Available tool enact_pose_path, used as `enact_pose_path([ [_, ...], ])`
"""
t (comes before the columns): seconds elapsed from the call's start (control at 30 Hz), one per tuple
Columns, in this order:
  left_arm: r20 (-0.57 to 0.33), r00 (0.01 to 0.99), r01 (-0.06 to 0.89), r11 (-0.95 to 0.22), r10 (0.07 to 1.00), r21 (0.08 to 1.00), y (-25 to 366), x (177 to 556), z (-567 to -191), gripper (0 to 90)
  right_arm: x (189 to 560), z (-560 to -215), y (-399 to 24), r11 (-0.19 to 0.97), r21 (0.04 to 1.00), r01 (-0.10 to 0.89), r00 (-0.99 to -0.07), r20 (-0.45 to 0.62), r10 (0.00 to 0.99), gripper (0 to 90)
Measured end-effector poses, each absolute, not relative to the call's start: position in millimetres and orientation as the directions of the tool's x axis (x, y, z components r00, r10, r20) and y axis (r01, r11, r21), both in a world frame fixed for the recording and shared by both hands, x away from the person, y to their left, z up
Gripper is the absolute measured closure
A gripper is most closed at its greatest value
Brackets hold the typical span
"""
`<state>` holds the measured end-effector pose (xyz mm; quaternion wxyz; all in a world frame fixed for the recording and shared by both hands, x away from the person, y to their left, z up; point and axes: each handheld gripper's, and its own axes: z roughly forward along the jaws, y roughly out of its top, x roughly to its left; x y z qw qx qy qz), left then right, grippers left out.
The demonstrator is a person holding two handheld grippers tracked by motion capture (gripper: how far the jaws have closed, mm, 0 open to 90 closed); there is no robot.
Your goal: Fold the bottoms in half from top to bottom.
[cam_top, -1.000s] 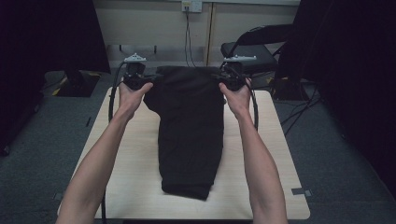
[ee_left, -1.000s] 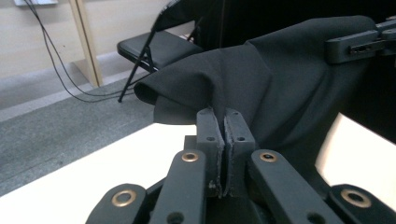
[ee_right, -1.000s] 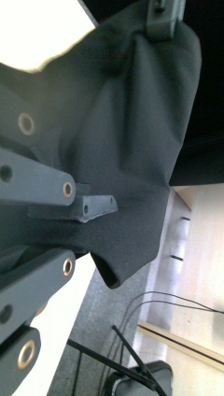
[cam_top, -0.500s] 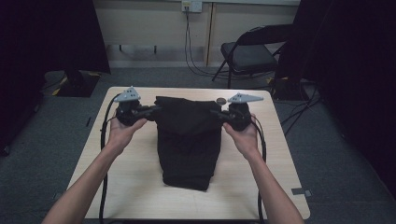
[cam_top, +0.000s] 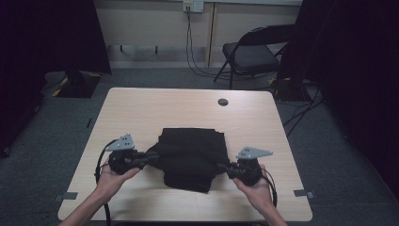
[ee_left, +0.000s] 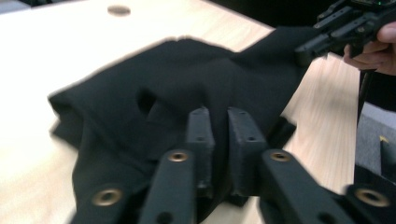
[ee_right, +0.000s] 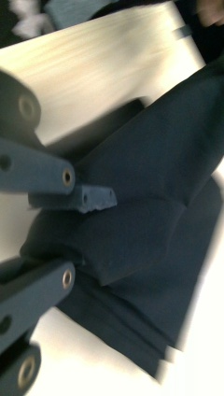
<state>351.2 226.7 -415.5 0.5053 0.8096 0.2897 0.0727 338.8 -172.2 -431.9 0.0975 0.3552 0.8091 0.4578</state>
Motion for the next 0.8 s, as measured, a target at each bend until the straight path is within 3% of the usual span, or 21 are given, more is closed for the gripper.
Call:
enact_pose_path([
  [0.07, -0.204, 0.810, 0.418, -0.297, 0.550, 0.858, 235.2, 346.6, -416.2, 67.3, 331.7, -438.3, -174.1, 0.355, 0.786, 0.506, -0.722, 0.161, 0.673, 65.2],
  [0.23, -0.178, 0.781, 0.408, -0.273, 0.599, 0.871, 242.2, 355.1, -408.3, 60.1, 335.5, -416.8, -194.1, 0.270, 0.827, 0.494, -0.693, 0.187, 0.696, 60.6],
  [0.5, -0.194, 0.776, 0.511, -0.416, 0.601, 0.752, 186.7, 406.9, -446.8, 56.6, 378.2, -441.3, -137.3, 0.375, 0.759, 0.532, -0.713, 0.163, 0.681, 67.8],
  [0.6, -0.218, 0.809, 0.509, -0.466, 0.545, 0.723, 180.9, 399.1, -458.7, 60.7, 378.6, -459.5, -127.5, 0.431, 0.715, 0.550, -0.732, 0.164, 0.661, 67.9],
  [0.8, -0.245, 0.844, 0.488, -0.495, 0.476, 0.719, 187.7, 376.2, -457.4, 59.4, 353.6, -464.6, -134.9, 0.471, 0.706, 0.529, -0.765, 0.156, 0.625, 67.3],
])
